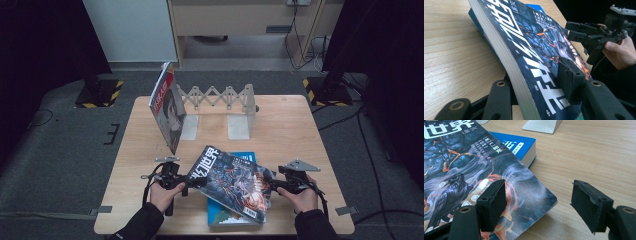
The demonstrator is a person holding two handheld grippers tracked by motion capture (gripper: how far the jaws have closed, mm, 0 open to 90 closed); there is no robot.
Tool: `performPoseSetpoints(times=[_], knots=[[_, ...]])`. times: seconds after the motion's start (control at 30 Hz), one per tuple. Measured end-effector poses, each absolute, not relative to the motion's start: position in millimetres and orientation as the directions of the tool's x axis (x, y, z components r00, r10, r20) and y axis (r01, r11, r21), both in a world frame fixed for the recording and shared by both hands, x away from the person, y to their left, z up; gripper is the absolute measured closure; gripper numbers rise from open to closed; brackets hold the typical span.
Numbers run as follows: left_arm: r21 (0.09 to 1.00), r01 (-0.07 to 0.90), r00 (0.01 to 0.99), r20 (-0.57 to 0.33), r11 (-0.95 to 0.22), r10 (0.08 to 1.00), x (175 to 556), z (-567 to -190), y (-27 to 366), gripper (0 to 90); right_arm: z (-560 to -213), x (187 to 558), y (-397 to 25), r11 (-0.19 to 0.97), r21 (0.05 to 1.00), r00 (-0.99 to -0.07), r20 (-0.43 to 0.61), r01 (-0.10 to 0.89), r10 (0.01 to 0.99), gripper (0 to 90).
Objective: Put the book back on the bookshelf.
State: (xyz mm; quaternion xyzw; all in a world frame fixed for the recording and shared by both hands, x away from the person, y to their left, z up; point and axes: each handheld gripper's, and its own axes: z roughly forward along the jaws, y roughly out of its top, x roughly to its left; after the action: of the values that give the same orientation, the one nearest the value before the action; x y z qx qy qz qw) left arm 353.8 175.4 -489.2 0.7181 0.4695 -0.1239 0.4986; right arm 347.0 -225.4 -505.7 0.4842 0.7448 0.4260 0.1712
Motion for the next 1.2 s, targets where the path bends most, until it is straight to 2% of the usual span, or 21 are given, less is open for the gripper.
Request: performPoseSetpoints(times=[0.5, 0.83, 1.07, 1.2], knots=[[0.609, 0.792, 0.524, -0.652, -0.033, 0.549, 349, -459, 171, 70.0, -502, 349, -232, 0.170, 0.798, -0.471, 0.156, 0.578, 0.868, 26.0], [0.631, 0.775, 0.538, -0.638, -0.026, 0.551, 349, -433, 164, 75.8, -499, 350, -249, 0.149, 0.800, -0.432, 0.148, 0.581, 0.889, 26.0], [0.620, 0.785, 0.520, -0.676, 0.021, 0.523, 352, -418, 158, 80.7, -500, 353, -264, 0.140, 0.793, -0.396, 0.136, 0.593, 0.908, 26.1], [0.637, 0.771, 0.534, -0.663, 0.021, 0.524, 353, -409, 154, 81.5, -501, 354, -272, 0.131, 0.788, -0.375, 0.134, 0.602, 0.917, 26.1]])
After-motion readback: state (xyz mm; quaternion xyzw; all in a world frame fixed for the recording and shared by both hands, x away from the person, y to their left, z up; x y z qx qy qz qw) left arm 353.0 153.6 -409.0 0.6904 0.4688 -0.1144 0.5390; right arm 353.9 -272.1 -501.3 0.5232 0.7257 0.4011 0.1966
